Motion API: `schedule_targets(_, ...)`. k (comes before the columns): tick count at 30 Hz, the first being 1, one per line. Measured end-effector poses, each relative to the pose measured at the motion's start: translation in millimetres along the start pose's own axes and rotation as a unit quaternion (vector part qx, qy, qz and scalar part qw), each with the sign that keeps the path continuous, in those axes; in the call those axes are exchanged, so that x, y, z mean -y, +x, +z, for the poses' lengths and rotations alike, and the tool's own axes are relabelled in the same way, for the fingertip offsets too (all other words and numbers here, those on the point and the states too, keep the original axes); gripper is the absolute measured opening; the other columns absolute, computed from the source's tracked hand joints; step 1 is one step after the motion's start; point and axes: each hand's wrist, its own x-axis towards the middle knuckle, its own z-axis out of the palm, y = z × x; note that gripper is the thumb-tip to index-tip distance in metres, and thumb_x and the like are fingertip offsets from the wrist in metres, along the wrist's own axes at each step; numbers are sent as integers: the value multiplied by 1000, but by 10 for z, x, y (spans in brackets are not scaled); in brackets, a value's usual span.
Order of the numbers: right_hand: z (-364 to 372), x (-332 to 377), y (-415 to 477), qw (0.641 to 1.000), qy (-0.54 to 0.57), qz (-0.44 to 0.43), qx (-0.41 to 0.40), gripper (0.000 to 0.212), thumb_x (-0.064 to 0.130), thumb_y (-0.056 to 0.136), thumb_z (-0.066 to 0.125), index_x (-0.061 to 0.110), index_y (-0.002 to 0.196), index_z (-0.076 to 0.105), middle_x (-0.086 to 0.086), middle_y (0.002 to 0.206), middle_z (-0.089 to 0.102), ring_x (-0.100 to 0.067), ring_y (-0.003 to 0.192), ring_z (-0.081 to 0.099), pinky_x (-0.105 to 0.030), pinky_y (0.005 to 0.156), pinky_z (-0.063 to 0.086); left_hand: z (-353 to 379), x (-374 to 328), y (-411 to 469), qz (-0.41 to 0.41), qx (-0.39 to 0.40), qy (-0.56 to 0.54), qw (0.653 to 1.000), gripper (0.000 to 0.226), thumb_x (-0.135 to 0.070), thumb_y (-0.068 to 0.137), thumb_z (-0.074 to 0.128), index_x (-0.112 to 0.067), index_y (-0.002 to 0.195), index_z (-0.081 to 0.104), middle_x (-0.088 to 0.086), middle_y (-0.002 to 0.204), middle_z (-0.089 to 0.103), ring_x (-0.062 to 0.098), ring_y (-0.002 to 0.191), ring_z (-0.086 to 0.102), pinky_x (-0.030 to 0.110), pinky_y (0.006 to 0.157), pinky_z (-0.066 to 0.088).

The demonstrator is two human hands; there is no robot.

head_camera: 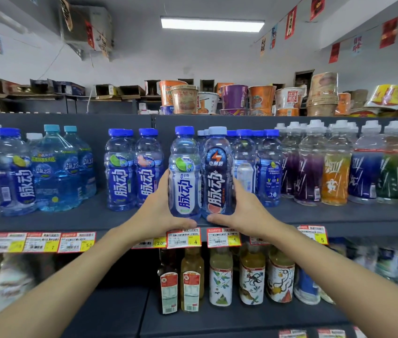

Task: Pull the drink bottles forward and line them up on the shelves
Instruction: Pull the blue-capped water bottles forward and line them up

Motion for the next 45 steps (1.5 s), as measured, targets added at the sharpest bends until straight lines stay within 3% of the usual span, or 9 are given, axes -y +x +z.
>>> schedule_targets(8,-90,-16,17,999,-11,9,44,100,64,62,87,56,138,23,45,111,56,21,105,56,-2,83,42,-19,12,35,-8,12,39,999,140,-63,51,90,-46,152,-5,-34,127,48,-12,111,56,16,95,46)
schedule_targets(12,-82,-46,43,999,-10,20,35,97,62,60,90,56,134,26,44,109,56,24,103,54,0,81,41,-30,19,45,2,-1,41,999,127,-61,53,91,-61,140,-2,-49,109,48,-25,100,54,-3,76,42)
schedule_targets(17,-88,-57,65,999,-17,17,35,90,56,63,91,62,125,25,51,103,50,35,99,45,5,73,38,-18,11,46,-14,0,54,998,141,-64,51,89,-44,153,-6,-11,146,50,5,121,58,31,101,50)
schedule_targets(23,-78,-104,83,999,4,20,50,88,55,67,89,61,128,26,48,110,52,27,104,51,-2,81,41,-16,22,52,-22,-2,61,998,142,-66,49,89,-44,153,-6,-8,150,48,7,123,56,29,100,48)
schedule_targets(29,-57,-117,92,997,24,16,74,94,57,69,85,54,139,23,28,125,55,0,117,59,-33,106,49,-21,4,24,-17,-3,51,999,138,-65,50,90,-50,150,-3,-12,148,48,-16,104,53,12,89,43)
schedule_targets(32,-92,-104,74,997,7,4,81,96,63,69,83,55,140,19,21,140,53,16,108,55,-16,101,47,-25,-68,-11,-20,-9,59,998,138,-64,50,91,-51,149,-5,-15,150,44,-20,101,50,10,90,42)
schedule_targets(34,-154,-106,56,997,-8,-4,72,109,72,62,81,51,146,16,24,135,51,23,99,52,-3,87,42,-32,-147,-30,-20,-48,45,998,142,-65,48,91,-47,152,-4,-24,146,39,-11,116,49,24,103,44)
schedule_targets(37,-338,-189,58,999,-28,-19,18,125,85,54,75,31,154,22,21,117,59,7,97,60,-12,81,46,-11,-361,2,30,-182,104,977,140,-72,48,86,-33,155,4,-17,146,27,10,141,29,43,116,31)
schedule_targets(45,-831,-479,229,995,-57,-75,-26,76,57,80,78,27,140,42,15,100,61,-4,86,62,-26,78,52,414,-1147,378,166,-316,302,884,130,-73,58,78,-9,155,19,14,164,9,31,153,-1,58,121,2)
